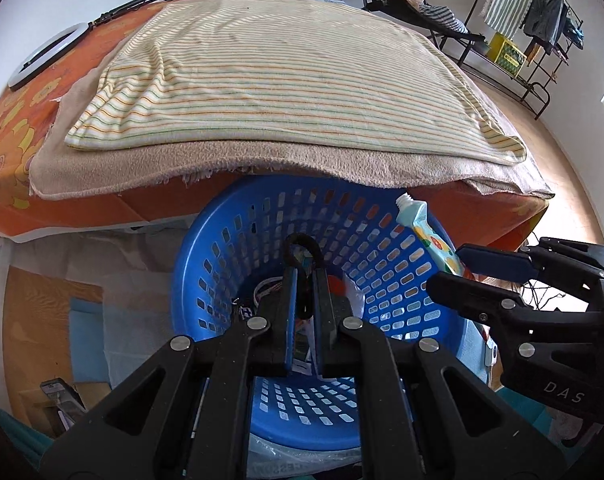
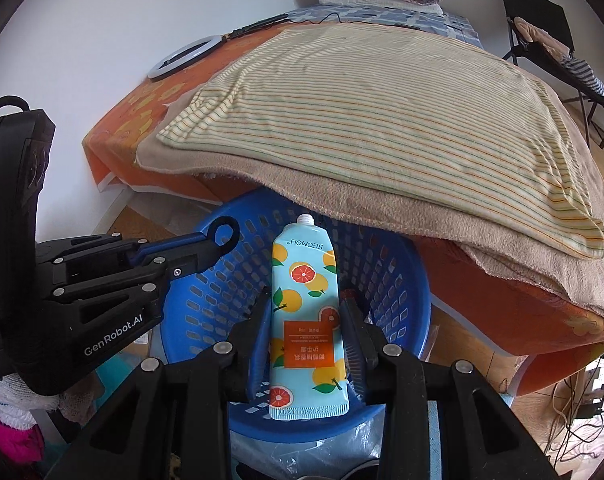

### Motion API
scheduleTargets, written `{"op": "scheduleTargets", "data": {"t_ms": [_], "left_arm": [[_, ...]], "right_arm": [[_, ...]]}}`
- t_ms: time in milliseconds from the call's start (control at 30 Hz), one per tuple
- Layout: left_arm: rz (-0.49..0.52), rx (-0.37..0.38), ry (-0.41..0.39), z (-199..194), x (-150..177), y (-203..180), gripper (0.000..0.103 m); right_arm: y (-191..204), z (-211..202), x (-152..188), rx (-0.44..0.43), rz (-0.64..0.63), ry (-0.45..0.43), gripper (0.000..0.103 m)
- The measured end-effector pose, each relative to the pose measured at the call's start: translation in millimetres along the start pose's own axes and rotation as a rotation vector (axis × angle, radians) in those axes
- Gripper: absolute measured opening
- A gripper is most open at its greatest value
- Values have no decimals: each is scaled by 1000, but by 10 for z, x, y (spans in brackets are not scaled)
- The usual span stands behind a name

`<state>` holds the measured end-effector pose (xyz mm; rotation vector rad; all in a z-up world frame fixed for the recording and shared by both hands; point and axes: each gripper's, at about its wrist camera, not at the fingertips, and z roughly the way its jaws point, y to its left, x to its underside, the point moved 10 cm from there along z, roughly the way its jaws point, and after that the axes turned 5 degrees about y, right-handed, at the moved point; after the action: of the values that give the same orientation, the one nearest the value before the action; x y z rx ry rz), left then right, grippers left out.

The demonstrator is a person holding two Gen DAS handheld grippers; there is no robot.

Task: Collect trash
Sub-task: 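Carry hair tie and tube over the blue wastebasket and open both tools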

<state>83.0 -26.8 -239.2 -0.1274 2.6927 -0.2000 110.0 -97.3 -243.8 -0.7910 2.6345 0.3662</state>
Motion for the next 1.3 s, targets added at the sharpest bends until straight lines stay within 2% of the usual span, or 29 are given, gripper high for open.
{"op": "scheduleTargets", "data": {"t_ms": [200,367,733,800,833,867,933,1033,1133,1233,1300], "left_arm": [[-10,-11,54,189,100,46,5],[1,-6,65,245,130,5,5],[-28,-4,111,418,191,76,5],[-26,-13,114,428,202,87,14],[-26,-16,114,430,202,88,26],[-26,-18,113,430,205,92,31],[-23,-22,112,431,210,94,31],[-27,-34,116,442,227,121,31],[-38,-41,121,446,234,167,33],[-45,-52,114,433,232,206,51],[-43,-62,111,423,232,223,53]], "right_arm": [[-81,187,104,15,26,45,35],[-130,306,169,32,27,80,35],[-179,424,188,42,47,98,36],[-202,429,195,44,53,98,36],[-215,432,201,44,57,99,40],[-225,438,203,46,61,101,46],[-246,436,206,51,68,98,54],[-262,417,211,51,73,93,56],[-273,405,210,59,74,89,66],[-292,383,212,61,79,84,71],[-311,371,220,63,83,83,75]]}}
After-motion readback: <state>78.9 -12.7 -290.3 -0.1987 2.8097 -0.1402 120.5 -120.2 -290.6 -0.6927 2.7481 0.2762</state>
